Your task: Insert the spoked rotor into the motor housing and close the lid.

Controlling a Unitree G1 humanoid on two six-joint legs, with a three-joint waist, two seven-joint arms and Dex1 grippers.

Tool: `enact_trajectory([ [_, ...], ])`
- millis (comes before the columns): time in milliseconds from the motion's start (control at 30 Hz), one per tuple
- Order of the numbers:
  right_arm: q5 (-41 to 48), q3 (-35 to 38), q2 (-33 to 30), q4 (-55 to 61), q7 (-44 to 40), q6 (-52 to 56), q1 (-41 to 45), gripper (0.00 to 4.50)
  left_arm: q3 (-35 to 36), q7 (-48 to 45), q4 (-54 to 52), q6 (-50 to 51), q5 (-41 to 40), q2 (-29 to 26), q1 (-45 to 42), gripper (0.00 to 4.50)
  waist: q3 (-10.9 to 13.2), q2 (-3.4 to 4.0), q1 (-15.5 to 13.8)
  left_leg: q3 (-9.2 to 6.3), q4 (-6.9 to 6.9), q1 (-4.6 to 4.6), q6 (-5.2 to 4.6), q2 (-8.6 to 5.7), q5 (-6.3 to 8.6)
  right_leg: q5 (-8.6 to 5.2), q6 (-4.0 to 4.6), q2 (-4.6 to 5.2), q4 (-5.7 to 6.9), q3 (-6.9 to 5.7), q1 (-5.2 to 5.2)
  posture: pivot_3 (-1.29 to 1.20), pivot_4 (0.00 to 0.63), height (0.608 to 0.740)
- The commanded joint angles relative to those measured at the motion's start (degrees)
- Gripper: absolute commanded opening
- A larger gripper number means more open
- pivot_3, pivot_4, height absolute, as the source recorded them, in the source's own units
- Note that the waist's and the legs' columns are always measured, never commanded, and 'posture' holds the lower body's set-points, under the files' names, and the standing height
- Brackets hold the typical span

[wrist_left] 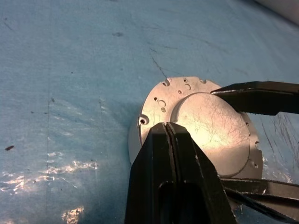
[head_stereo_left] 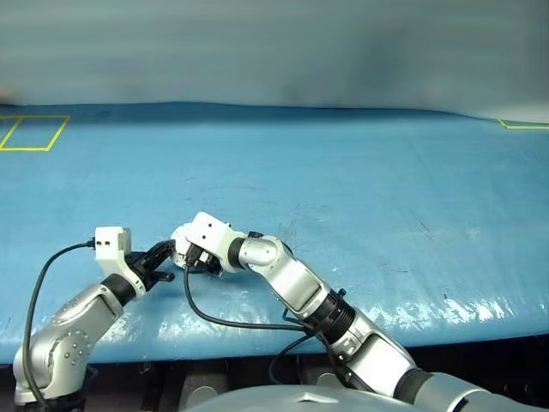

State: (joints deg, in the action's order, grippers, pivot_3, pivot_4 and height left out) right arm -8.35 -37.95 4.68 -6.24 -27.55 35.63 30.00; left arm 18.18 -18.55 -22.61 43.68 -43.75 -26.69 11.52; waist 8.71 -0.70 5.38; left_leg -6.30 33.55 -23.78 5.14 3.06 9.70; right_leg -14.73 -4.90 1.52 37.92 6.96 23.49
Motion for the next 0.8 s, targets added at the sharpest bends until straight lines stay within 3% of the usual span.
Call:
enact_trajectory([
  [33,-1.55,-0.73,-1.42,-4.35,0.46,3.59,-1.57,3.06,-1.13,0.26,-0.23,1.31,1.12,-0.15,0.55,0.00,-0.02,0.04,-0.01,0.00,0.00,0.00,0.00,0.00,0.00,0.00,0.00,0.01,-0.01,0.00,0.00,0.00,0.150,0.740],
  [267,0.66,0.30,-1.23,-3.46,-1.51,2.98,-2.16,3.06,-1.95,-1.02,0.04,1.49,0.59,0.21,-0.52,0.00,-0.02,0.05,-0.08,0.01,-0.01,0.00,0.01,-0.01,0.01,0.00,0.00,0.04,-0.04,0.00,0.00,0.00,0.150,0.740],
  [400,3.38,2.57,-1.46,1.15,-3.36,5.84,-3.54,4.41,-2.15,-1.04,0.00,1.38,1.57,-0.41,-0.85,0.00,-0.02,0.03,-0.21,0.02,-0.01,-0.02,0.03,-0.03,0.02,0.00,0.00,0.06,-0.09,0.00,-0.01,0.00,0.150,0.740],
  [667,15.51,14.81,-1.37,20.23,-5.22,18.65,-7.77,4.46,-0.93,-1.96,-0.19,1.44,2.01,-1.29,-0.18,0.00,0.08,-0.02,-0.83,0.01,-0.12,-0.21,0.00,-0.01,0.09,-0.08,0.09,0.06,-0.18,-0.03,0.19,0.00,0.150,0.740],
  [800,21.67,25.19,3.69,24.77,-0.68,28.93,-8.74,4.46,-0.96,-2.27,-0.05,1.36,2.24,-1.41,-0.26,0.00,0.15,-0.04,-0.85,0.01,-0.18,-0.29,-0.10,0.00,0.03,-0.11,0.13,0.04,-0.18,-0.04,0.31,0.00,0.150,0.740],
])
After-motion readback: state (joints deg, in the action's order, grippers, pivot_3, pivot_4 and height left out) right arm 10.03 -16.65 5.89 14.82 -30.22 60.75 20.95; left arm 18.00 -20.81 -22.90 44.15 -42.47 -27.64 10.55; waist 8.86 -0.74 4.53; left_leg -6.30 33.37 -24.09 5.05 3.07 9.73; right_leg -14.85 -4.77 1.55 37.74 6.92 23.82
